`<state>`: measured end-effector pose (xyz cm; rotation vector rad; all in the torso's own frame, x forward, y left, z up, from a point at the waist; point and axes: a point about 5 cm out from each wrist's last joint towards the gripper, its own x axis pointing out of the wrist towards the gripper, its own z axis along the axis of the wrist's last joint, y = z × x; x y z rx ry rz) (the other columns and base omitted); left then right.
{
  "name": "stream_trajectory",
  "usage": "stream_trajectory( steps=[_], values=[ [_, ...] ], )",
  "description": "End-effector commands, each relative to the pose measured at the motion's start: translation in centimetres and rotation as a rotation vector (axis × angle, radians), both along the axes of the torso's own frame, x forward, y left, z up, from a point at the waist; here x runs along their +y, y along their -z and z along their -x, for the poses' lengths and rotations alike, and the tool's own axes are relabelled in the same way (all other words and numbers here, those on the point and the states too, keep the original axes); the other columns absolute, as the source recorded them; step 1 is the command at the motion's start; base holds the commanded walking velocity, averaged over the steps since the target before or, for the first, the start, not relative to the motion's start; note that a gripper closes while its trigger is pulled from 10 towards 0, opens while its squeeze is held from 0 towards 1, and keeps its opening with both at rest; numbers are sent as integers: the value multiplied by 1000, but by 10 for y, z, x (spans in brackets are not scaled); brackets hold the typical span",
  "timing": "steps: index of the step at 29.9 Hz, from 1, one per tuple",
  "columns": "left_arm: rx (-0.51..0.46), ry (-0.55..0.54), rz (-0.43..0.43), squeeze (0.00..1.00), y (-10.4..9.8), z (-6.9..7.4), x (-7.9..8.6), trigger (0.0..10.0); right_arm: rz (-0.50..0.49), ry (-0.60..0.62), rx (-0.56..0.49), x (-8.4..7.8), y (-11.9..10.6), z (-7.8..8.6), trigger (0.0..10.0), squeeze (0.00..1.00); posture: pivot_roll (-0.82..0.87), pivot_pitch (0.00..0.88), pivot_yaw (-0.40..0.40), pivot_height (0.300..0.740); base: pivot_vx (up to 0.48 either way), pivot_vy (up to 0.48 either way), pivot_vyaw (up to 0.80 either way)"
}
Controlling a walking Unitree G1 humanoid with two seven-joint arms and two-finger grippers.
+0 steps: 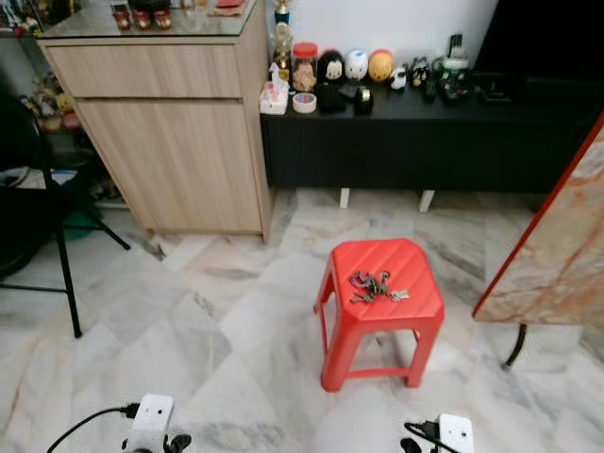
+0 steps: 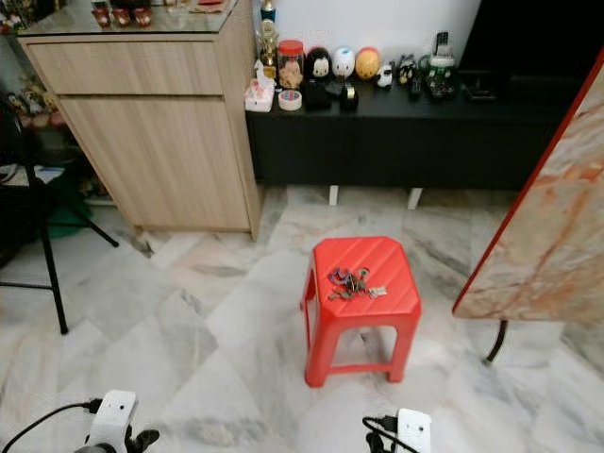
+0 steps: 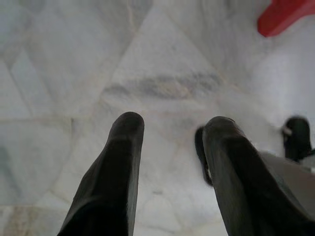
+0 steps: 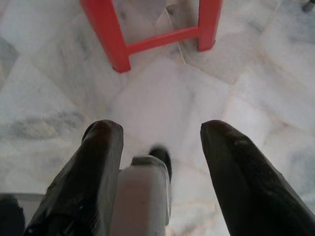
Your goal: Hang keys on a hook
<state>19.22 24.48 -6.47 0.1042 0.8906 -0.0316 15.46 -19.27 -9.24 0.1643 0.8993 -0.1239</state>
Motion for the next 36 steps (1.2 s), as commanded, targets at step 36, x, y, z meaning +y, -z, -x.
stream_trajectory(
  steps=[36],
  values=[
    [16, 27, -33, 0, 2, 4, 2, 10000, 6, -29, -57, 0, -6, -12, 10000, 0, 24, 59, 4, 740, 107, -174, 0]
  ],
)
